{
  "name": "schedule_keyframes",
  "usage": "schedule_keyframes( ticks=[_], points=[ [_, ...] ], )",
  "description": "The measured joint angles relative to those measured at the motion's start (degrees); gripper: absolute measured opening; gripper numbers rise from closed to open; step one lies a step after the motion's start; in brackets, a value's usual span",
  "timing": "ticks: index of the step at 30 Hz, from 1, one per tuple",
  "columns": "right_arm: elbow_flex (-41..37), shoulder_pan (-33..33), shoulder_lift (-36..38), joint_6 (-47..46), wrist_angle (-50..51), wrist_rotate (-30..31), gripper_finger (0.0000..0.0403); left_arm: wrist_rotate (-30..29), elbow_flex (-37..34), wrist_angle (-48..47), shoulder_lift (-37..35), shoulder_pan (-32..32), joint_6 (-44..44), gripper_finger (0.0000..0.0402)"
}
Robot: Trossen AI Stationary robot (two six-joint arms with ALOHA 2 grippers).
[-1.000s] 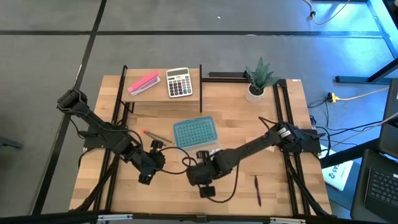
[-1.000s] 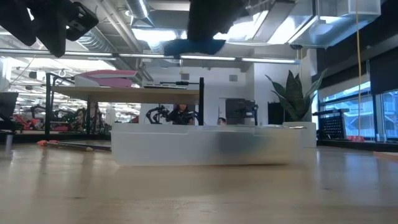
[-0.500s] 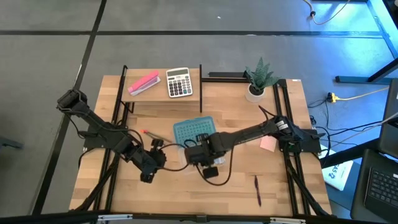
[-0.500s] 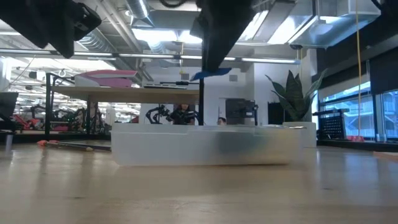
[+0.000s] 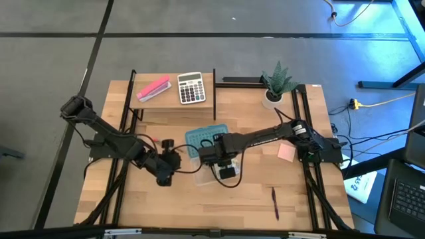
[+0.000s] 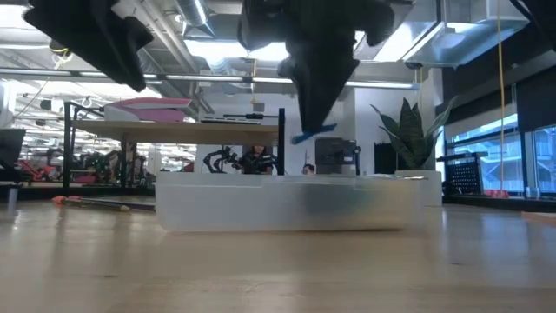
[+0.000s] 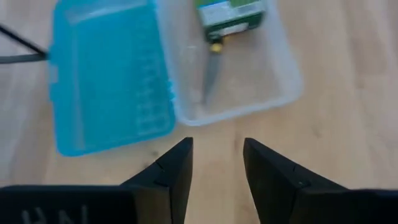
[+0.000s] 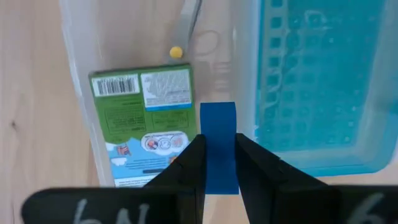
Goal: Pack school essentials
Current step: Put the blue eraser into the blue supply box
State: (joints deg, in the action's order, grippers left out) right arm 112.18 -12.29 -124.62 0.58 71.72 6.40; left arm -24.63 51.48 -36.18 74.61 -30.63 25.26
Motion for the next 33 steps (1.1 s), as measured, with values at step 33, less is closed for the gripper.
schedule_keyframes(
  ticks=[33],
  points=[
    [-5.8, 2.4, 0.0, 4.6, -4.7, -4.9, 0.0076, -1.9, 0.0, -11.9, -7.3, 2.0, 13.2, 0.0135]
  ],
)
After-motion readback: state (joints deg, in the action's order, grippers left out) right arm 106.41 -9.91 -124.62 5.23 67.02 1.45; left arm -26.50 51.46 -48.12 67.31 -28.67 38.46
